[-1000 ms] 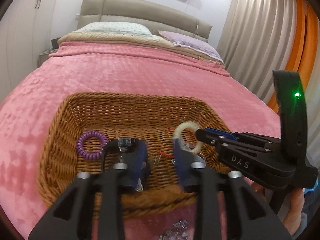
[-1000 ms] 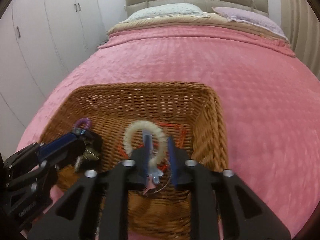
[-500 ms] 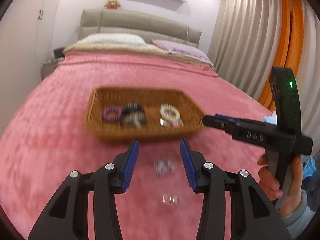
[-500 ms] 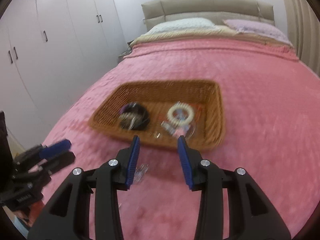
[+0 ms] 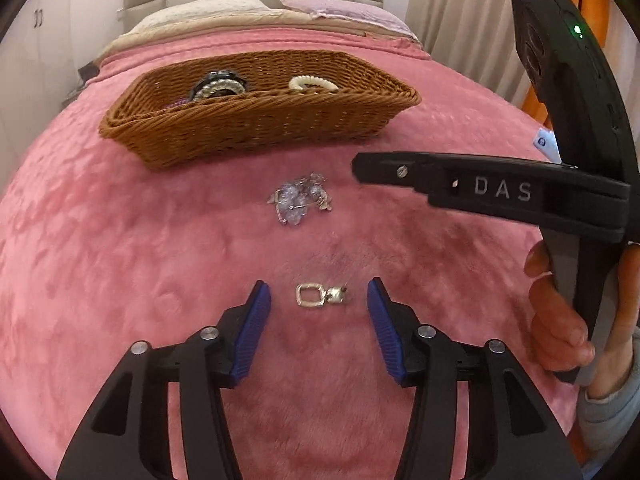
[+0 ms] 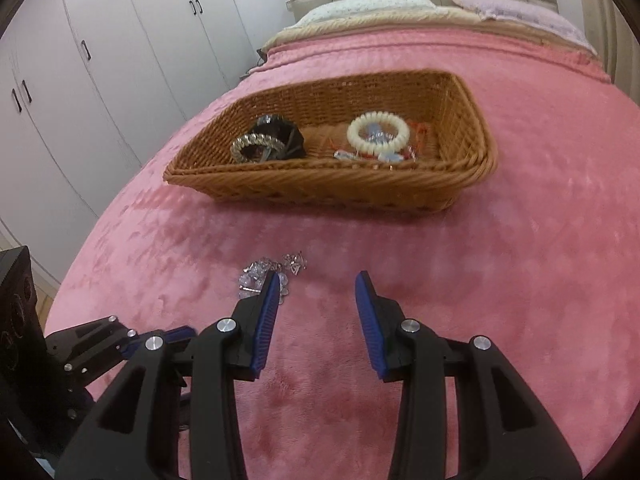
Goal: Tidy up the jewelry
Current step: 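Grasp the gold earring with the left tool while the right tool grasps the crystal earring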
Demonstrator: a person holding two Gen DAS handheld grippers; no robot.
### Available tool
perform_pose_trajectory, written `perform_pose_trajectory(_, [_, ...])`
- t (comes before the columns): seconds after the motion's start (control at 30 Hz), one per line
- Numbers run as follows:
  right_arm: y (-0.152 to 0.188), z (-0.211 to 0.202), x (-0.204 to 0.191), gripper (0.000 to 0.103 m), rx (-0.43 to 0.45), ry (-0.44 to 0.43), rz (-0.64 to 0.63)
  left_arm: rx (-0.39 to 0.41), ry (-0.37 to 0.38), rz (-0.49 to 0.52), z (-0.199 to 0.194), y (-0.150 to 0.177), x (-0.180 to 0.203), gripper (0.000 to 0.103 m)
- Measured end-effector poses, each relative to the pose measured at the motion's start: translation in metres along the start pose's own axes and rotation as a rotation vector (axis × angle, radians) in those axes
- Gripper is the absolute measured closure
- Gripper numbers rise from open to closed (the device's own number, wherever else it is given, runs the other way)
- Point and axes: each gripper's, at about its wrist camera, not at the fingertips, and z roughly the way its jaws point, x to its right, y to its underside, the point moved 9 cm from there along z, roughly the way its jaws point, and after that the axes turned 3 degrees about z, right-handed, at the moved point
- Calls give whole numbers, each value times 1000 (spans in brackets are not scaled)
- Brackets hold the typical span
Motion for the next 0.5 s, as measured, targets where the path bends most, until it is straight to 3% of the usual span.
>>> perform_pose_trajectory(0.1, [3,5,-1,67,-16,-6,-5,-15,-75,53,5,3,4,58])
perform_pose_trajectory(0.13, [3,5,-2,67,-16,-10,-10,-15,-96,56,5,2,3,69])
perform_pose_trajectory(0.2, [3,4,-5,67,-9,-10,-25,-12,-110,45,3,3,-2,76])
perform_pose_trajectory(0.23, [3,3,-6,67,-9,-13,-29,-1,-105,26,0,2,-5,86])
perform_pose_trajectory(0.37, [7,7,-12,67,-21,-20,-49,34,-65,-61,-11,2,-21,86])
perform_pose_trajectory(0.5, [11,15,-17,53,-45,-12,-57,74,-68,-156,-23,0,-47,86])
